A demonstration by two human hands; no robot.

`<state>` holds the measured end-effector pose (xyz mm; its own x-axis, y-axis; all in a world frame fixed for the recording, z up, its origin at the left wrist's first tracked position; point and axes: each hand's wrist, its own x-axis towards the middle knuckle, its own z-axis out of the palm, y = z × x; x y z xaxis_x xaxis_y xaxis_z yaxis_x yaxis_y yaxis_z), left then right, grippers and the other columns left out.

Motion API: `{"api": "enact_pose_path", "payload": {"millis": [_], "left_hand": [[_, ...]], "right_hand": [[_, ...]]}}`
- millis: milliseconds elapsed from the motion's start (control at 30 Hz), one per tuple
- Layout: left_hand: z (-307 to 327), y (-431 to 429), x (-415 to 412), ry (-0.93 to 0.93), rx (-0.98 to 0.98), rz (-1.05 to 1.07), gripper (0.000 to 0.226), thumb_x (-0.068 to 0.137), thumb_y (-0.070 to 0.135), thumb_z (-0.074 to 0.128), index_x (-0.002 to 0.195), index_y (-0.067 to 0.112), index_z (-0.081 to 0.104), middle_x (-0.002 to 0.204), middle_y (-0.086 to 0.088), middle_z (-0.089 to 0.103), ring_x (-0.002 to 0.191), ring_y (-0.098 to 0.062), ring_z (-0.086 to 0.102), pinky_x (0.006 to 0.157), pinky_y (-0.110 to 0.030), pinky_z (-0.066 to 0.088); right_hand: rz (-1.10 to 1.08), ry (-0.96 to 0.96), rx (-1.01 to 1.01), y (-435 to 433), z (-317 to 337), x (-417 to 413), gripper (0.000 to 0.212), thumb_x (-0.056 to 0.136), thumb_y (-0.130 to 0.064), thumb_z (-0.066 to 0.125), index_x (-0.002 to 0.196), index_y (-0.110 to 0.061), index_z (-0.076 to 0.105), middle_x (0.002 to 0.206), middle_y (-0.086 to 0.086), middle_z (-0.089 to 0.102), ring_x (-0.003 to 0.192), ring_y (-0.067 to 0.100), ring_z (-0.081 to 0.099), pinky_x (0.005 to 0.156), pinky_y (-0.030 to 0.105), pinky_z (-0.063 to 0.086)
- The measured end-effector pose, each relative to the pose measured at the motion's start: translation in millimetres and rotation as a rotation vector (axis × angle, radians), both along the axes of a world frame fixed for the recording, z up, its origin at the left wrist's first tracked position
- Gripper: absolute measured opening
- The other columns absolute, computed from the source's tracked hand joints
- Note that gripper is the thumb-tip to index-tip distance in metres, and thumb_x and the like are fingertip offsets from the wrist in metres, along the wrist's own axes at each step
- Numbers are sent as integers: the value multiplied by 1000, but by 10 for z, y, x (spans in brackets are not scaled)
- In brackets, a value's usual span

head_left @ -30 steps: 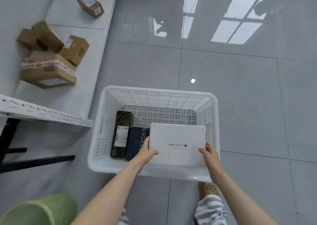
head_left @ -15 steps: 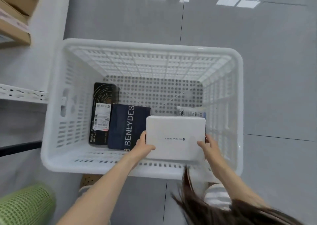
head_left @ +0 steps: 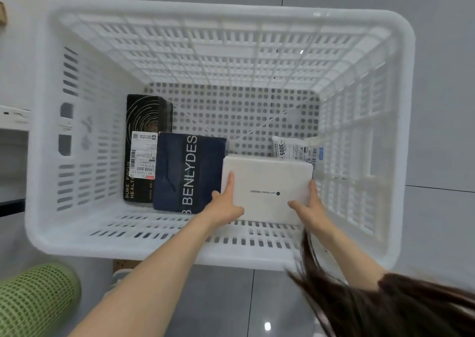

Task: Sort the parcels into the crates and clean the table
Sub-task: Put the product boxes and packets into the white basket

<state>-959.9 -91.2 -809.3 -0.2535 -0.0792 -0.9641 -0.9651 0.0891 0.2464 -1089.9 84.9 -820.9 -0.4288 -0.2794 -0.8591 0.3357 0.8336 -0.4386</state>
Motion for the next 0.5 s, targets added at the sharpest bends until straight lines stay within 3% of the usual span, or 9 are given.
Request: {"api": "enact_pose_path", "payload": {"millis": [67,133,200,233,300,333,433,500], "left_hand": [[-24,-34,-30,-18,4,-54,88,89,19,44,143,46,-20,151,-18,10,64,-15,49,66,-25,45],[-48,-46,-51,-54,36,-19,85,90,19,45,148,38,-15,139,-15,35,64,-13,47,60,-23,41],[-49,-2,-83,-67,15,-22,80,90,20,46,151,28,-5,110,-9,52,74,-18,52,60,-25,41],[-26,23,-88,-44,-80,-103,72,90,18,46,151,22,6,113,-9,51,91,-22,54,68,-28,44],[-28,39,-147,53,-345,-283,54,90,14,45,141,13,27,131,-10,38,116,-26,41,85,-35,41],[-30,35,-178,102,-426,-316,54,90,13,45,140,14,27,138,-11,30,122,-26,35,90,-35,38],[-100,7,-291,206,-468,-394,78,89,7,46,151,19,1,157,-5,-6,144,-24,4,113,-36,19],[-159,14,-348,232,-454,-452,82,88,3,45,151,20,-6,158,-2,-17,146,-20,-12,118,-35,4]], "right_hand": [[16,-2,8,-11,-62,-26,91,86,-27,59,152,-20,-1,158,3,16,143,23,20,117,43,20],[28,-27,12,-15,-116,-25,96,77,-37,60,153,-23,3,153,4,26,139,25,30,115,47,27],[-45,-18,34,-44,-139,-37,85,77,-35,62,149,-19,18,145,6,40,129,26,44,108,45,37],[-112,25,43,-63,-143,-39,70,83,-27,60,143,-14,27,139,9,47,122,25,50,102,41,41],[-200,125,73,-109,-163,-137,42,93,-17,52,132,-7,41,131,12,52,112,22,52,86,30,39],[-238,152,75,-132,-161,-194,40,95,-15,48,133,-5,41,130,9,51,110,21,50,82,27,36],[-376,71,38,-150,-253,-362,43,96,-8,40,139,-10,36,116,0,48,96,17,47,64,23,38],[-390,7,63,-145,-372,-444,49,95,-7,39,143,-12,33,121,1,51,88,15,50,59,24,37]]}}
